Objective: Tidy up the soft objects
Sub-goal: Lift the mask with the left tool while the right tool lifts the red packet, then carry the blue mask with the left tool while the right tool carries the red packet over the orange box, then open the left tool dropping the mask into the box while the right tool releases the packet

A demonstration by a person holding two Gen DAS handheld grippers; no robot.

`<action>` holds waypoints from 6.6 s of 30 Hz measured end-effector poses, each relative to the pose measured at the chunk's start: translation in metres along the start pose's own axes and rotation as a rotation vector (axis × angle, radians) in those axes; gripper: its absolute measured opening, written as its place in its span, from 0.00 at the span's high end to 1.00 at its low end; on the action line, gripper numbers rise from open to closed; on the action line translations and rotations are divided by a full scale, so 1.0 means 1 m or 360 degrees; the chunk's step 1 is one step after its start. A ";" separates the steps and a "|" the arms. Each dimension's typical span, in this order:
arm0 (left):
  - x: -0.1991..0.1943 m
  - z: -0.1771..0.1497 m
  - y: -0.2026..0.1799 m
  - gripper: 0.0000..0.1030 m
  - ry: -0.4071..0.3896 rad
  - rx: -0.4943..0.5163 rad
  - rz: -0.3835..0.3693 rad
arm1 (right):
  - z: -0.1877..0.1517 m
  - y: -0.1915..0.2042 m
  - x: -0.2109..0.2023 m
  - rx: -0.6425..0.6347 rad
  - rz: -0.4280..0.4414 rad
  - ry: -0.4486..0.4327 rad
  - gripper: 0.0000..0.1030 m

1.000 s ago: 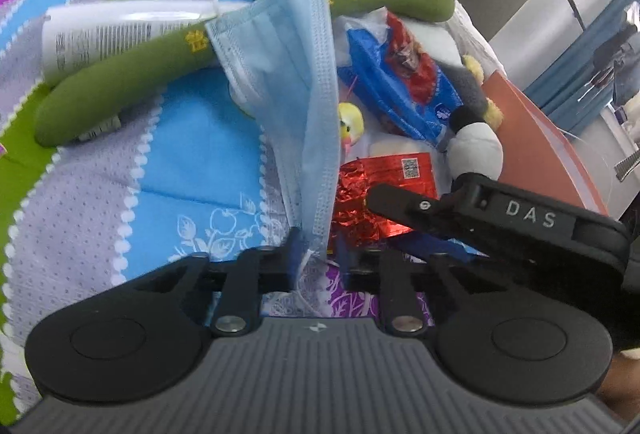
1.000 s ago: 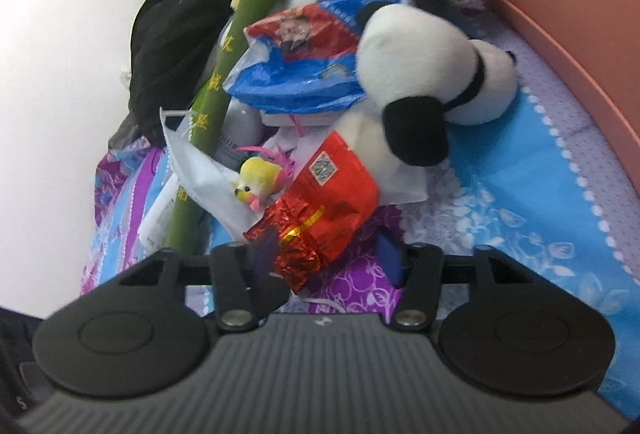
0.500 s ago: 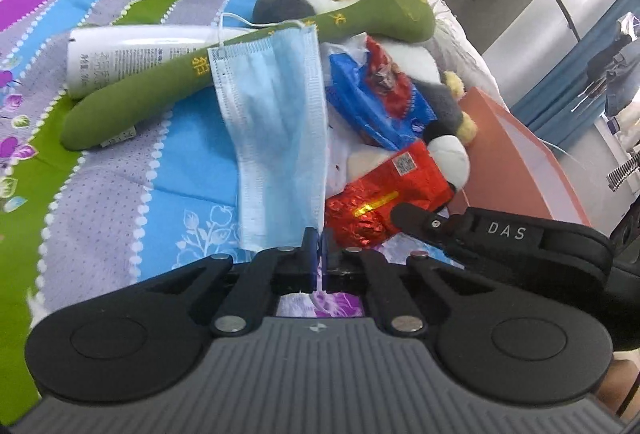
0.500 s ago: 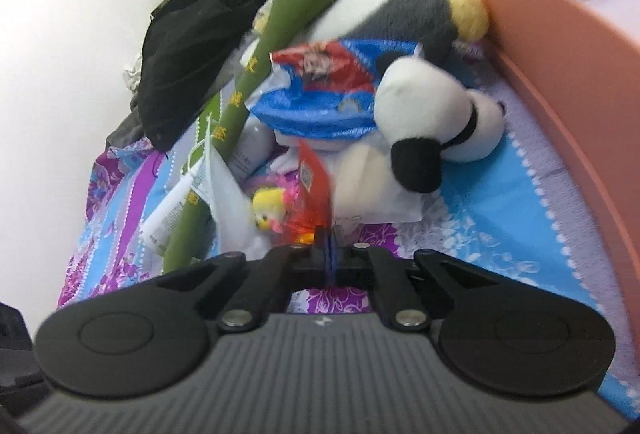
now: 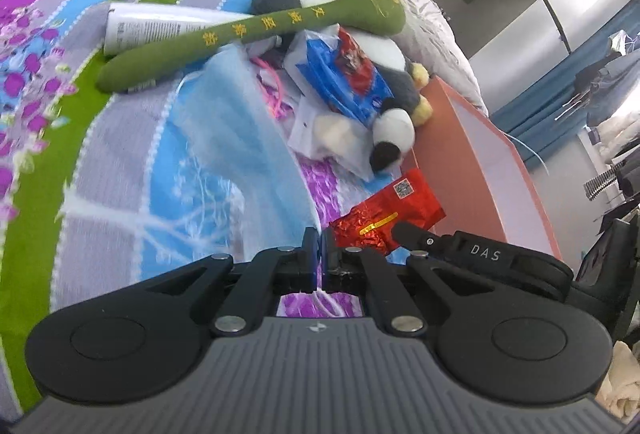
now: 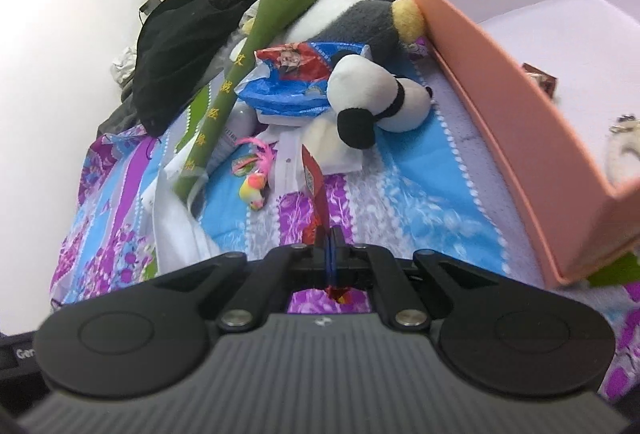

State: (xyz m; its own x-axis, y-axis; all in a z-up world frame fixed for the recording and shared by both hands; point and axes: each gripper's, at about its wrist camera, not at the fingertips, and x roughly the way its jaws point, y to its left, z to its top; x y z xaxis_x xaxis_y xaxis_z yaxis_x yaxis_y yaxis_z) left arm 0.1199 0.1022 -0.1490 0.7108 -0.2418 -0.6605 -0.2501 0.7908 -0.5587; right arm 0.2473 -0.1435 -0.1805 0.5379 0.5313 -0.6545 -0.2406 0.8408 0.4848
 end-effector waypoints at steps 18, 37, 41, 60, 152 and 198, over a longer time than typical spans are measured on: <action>-0.019 -0.060 0.011 0.98 0.0208 -0.0043 0.0090 | -0.051 -0.020 -0.038 -0.0019 -0.0147 -0.0047 0.94; 0.025 -0.055 0.011 0.59 0.0239 -0.0062 0.0193 | -0.052 -0.037 -0.054 -0.0145 -0.0216 -0.0122 0.57; 0.035 -0.053 0.007 0.59 0.0252 -0.0051 0.0196 | -0.053 -0.036 -0.044 -0.0196 -0.0180 -0.0084 0.57; 0.069 -0.051 -0.014 0.75 0.0278 0.0018 0.0210 | -0.069 -0.026 -0.013 -0.0580 -0.0082 0.0073 0.48; 0.106 0.050 -0.348 0.94 0.0198 0.1025 -0.0176 | 0.115 -0.125 -0.167 -0.0292 -0.0513 -0.0494 0.60; 0.132 0.055 -0.347 0.54 0.0303 0.1076 -0.0104 | 0.106 -0.161 -0.158 -0.0163 -0.0486 -0.0294 0.40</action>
State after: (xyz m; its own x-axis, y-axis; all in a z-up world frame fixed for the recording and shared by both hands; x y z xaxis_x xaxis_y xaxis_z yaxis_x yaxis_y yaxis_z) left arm 0.3371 -0.1731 -0.0146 0.5679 -0.3461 -0.7468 0.2964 0.9324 -0.2067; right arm 0.2863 -0.3734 -0.0938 0.7321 0.2349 -0.6395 -0.1214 0.9686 0.2168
